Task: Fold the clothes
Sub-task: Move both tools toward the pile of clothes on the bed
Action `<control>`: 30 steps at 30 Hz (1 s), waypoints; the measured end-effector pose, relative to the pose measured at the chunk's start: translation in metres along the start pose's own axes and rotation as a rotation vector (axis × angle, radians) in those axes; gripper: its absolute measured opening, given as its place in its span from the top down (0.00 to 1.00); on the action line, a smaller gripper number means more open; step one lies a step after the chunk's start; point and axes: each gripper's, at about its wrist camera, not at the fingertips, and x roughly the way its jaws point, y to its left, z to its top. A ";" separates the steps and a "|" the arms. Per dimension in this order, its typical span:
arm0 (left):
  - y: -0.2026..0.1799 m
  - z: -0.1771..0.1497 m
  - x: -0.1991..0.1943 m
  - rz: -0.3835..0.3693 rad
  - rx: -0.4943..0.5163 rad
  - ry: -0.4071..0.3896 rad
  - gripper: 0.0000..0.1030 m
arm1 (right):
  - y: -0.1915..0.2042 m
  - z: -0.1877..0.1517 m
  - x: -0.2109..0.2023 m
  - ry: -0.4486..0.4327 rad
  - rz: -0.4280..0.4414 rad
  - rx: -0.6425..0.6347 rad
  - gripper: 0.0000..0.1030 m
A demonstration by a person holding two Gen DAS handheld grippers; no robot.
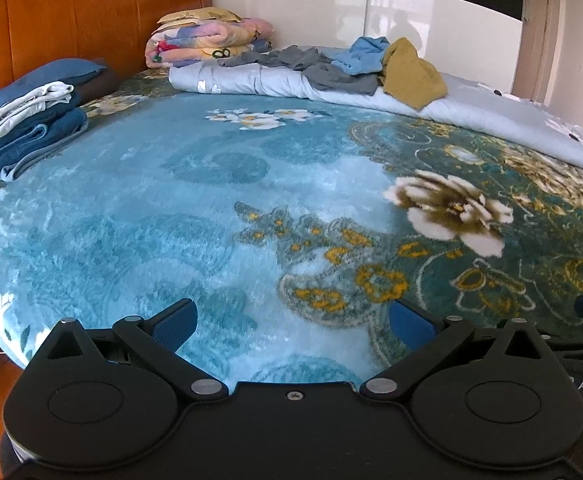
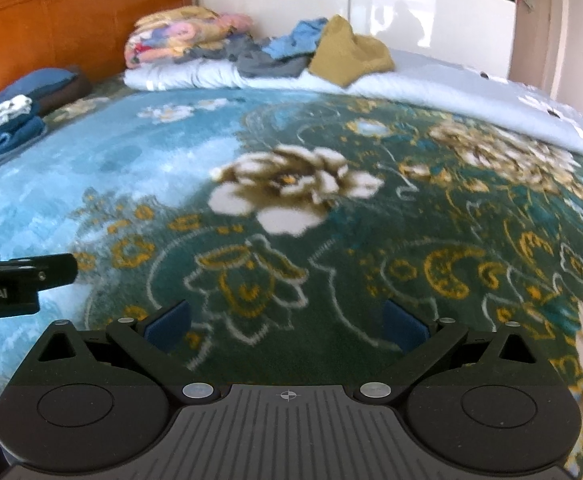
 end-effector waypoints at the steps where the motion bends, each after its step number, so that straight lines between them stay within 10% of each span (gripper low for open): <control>1: 0.000 0.002 0.000 0.003 0.010 -0.009 0.02 | 0.000 0.002 0.000 -0.012 0.003 -0.001 0.00; 30: 0.031 0.122 0.089 0.010 0.046 -0.133 0.01 | -0.029 0.111 0.081 -0.254 0.047 0.182 0.00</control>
